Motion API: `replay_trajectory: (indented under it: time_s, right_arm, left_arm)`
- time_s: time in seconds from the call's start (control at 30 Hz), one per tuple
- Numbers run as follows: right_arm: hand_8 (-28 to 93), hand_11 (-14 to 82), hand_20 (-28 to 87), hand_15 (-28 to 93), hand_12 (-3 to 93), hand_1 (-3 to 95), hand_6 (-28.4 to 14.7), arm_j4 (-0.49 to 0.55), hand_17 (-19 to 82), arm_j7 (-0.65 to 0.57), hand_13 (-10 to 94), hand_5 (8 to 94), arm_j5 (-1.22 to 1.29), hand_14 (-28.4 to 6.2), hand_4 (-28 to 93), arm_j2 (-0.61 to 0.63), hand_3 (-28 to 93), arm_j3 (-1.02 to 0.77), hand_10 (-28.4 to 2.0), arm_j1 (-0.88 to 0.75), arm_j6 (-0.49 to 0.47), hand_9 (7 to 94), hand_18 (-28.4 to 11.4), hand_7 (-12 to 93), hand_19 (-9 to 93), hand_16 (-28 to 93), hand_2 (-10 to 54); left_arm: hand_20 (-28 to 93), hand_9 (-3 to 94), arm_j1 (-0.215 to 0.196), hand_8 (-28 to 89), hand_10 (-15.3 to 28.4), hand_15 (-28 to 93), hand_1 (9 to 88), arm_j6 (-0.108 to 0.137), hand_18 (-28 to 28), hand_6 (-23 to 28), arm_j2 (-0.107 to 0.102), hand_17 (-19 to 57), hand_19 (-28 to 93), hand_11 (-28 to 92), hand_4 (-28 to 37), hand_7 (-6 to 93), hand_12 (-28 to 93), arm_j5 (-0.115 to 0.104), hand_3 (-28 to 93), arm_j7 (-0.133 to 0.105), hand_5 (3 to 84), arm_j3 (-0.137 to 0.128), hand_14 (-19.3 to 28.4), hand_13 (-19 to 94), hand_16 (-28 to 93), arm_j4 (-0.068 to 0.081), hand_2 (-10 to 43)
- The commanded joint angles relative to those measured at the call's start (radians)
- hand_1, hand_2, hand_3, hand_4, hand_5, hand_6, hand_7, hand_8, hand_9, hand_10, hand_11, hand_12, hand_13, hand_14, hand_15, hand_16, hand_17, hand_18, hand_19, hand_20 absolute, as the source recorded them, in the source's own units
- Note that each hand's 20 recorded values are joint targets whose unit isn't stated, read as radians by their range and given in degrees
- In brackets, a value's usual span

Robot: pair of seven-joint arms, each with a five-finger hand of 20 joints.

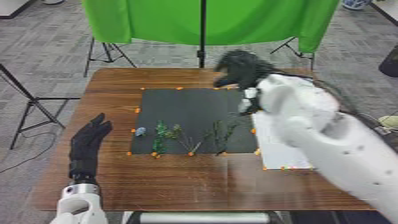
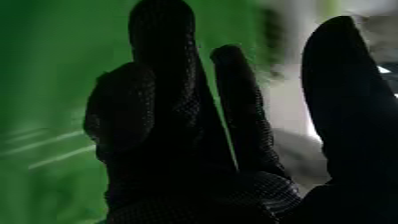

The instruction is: Arrange flowers

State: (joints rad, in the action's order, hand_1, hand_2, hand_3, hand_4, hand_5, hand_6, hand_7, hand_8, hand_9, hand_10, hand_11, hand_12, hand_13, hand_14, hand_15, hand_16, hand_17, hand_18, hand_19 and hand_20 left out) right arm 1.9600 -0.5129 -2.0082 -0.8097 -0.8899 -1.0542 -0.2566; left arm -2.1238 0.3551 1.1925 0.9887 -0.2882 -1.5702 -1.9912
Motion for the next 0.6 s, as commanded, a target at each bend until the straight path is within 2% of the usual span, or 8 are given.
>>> replay_trajectory:
  time_s: [0.03, 0.33, 0.6]
  right_arm:
    - [-6, 7.7, 44, 49, 16.8, 34.9, -1.4, -0.128, 54, -0.101, 77, 54.3, -0.031, -9.6, -12, 0.19, 61, -0.245, -20.0, -0.317, 0.052, 59.1, -14.4, 9, 90, 32, -9.5]
    - [-7, 8.8, 44, 53, 18.0, 35.5, -0.1, -0.2, 55, -0.118, 77, 55.8, -0.018, -10.2, -12, 0.179, 61, -0.246, -18.8, -0.367, 0.107, 61.7, -15.0, 11, 90, 33, -9.5]
    - [-7, 10.7, 44, 56, 19.5, 37.3, -0.1, -0.238, 57, -0.136, 81, 57.8, -0.032, -8.2, -12, 0.159, 62, -0.227, -17.9, -0.397, 0.103, 66.3, -14.1, 11, 92, 33, -9.5]
  left_arm:
    - [19, 43.8, -0.026, -6, 13.4, 18, 24.3, -0.033, 10.9, 4.8, 0.017, 5.6, 3, 17, -27.4, 10.7, 11, 0.015, 66, 0.027, 43.9, 0.005, 16.1, 32, 0, 0.009, 3.2]
    - [19, 43.9, -0.018, -7, 13.4, 19, 24.7, -0.058, 11.0, 4.6, 0.019, 5.4, 3, 17, -27.0, 11.1, 11, 0.025, 66, 0.044, 44.3, 0.001, 16.3, 32, 0, 0.011, 3.1]
    - [19, 44.0, -0.028, -7, 13.4, 19, 24.8, -0.074, 11.1, 4.7, 0.024, 5.4, 3, 17, -26.7, 11.0, 11, 0.029, 65, 0.06, 44.3, -0.001, 16.3, 32, 0, 0.008, 3.2]
